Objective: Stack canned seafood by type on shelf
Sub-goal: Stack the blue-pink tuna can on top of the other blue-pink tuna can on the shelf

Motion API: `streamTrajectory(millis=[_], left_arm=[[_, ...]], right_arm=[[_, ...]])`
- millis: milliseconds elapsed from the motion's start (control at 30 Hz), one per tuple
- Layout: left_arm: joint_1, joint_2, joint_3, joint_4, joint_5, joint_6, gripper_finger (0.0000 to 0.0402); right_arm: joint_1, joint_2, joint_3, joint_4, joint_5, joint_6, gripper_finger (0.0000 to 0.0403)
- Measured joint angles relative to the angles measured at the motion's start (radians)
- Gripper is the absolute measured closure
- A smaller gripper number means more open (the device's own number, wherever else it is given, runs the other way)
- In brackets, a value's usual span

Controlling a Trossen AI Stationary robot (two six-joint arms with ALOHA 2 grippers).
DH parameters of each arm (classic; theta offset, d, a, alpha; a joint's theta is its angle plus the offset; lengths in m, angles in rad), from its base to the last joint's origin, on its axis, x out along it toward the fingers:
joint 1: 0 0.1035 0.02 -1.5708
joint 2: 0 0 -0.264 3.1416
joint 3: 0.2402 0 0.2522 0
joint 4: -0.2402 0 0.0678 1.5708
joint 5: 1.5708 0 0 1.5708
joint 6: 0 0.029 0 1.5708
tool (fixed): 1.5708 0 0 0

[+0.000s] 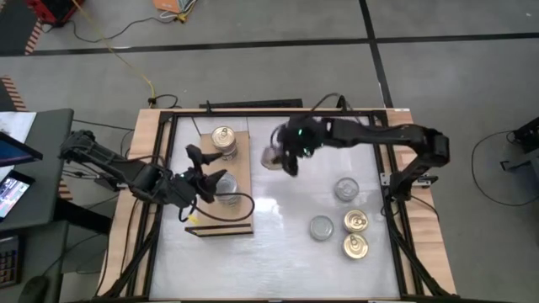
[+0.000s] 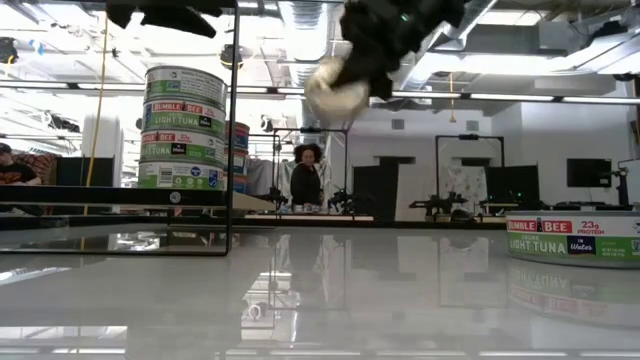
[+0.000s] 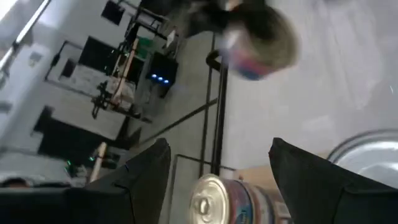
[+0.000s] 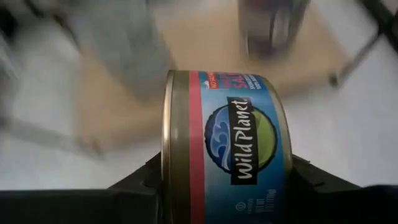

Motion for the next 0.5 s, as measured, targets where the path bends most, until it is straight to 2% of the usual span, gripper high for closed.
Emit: streamTrajectory(millis=[67,133,267,333,500], left_arm=[[0.021,0.000,0.000,0.000,0.024,0.071,0.0141],[0.041,0.003,0.000,-0.001,-0.004,0.169,0.0141],[0.059,0.005,0.000,0.003,-0.200,0.321,0.0141],[0.058,-0.005,0.000,0.016,-0.242,0.357,0.0141],[0.052,-0.061,0.000,0.017,-0.241,0.382,0.0141]], right_arm=[[-0.042,-0.006,0.000,0.124,-0.065,0.115,0.0200],[-0.080,0.004,0.000,0.256,-0.116,0.250,0.0200],[-0.149,0.081,0.029,0.478,-0.246,0.434,0.0194],[-0.169,0.139,0.078,0.513,-0.298,0.493,0.0190],[-0.175,0.291,0.273,0.494,-0.328,0.522,0.0199]])
